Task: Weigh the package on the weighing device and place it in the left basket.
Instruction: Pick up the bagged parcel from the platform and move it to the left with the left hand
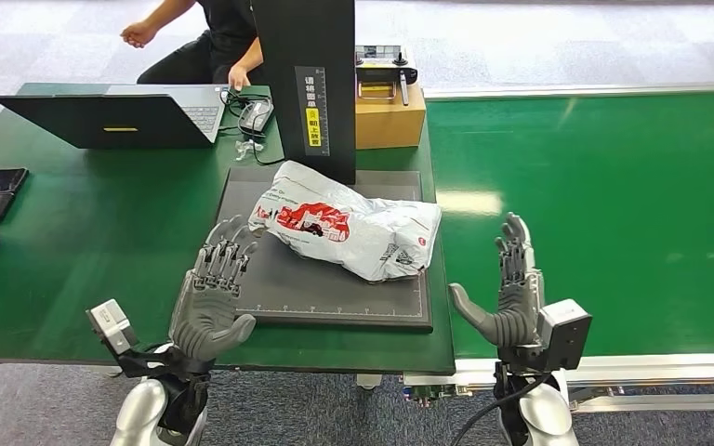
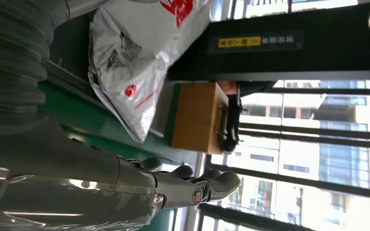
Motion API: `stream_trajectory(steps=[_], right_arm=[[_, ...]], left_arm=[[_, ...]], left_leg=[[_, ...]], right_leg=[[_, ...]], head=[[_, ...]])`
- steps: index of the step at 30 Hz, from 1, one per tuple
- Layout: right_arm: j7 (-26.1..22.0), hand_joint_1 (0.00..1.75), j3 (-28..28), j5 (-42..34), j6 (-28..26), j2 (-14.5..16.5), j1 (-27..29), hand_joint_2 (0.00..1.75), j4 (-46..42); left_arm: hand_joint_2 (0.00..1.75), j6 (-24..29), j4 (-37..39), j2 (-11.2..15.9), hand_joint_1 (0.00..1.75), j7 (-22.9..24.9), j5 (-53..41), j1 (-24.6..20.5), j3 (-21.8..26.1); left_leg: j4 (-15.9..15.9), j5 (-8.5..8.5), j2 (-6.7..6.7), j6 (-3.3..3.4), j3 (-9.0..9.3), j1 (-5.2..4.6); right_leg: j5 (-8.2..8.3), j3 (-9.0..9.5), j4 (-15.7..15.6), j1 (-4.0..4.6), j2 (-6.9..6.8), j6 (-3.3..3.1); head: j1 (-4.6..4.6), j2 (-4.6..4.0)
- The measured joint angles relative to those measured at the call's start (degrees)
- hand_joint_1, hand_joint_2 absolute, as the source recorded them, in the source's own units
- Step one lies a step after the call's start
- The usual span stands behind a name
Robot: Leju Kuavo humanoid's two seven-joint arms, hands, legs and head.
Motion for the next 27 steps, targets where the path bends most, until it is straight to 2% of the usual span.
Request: stream_trajectory(steps=[5,11,15,21,27], right_arm=[[1.18,0.00,-1.24,2.57,3.44,1.43,-0.41,1.75,1.78],[6.46,0.00,-4.46,6.65,4.88,1.84,0.46,1.75,1.90],[5.97,0.00,-7.01,8.56,3.14,2.06,1.30,1.75,1.89],[5.33,0.00,-8.99,7.39,6.40,2.11,2.30,1.75,2.47],[5.23,0.00,-9.06,8.69,7.84,2.13,2.66,1.75,4.40]], left_arm=[[1.75,1.43,-2.60,-0.48,0.00,0.50,-0.87,1.50,0.04],[1.75,0.91,-4.57,-0.68,0.00,1.89,-1.81,3.93,2.73],[1.75,0.56,-5.05,-1.10,0.00,1.54,-2.16,4.65,4.32],[1.75,-2.32,-5.07,-1.26,0.00,2.06,-0.42,4.62,4.69],[1.75,-2.35,-4.47,-1.31,0.00,1.17,-0.11,4.22,4.87]], left_leg=[[0.00,-0.02,0.00,0.02,-0.02,0.00],[0.00,-0.04,-0.01,0.04,-0.02,0.00],[0.00,-0.04,-0.01,0.04,-0.01,0.00],[0.00,-0.04,0.00,0.04,-0.01,-0.01],[0.00,-0.04,0.00,0.04,-0.01,-0.01]], right_leg=[[-0.02,-0.03,0.00,0.00,0.00,0.01],[-0.03,-0.04,-0.01,0.00,0.00,0.02],[-0.03,-0.03,-0.01,0.00,0.00,0.02],[-0.03,-0.03,-0.01,-0.01,0.00,0.01],[-0.03,-0.03,-0.01,0.00,0.01,0.01]], head=[[0.00,0.00],[-0.01,0.00],[0.00,0.00],[0.00,0.00],[0.00,0.00]])
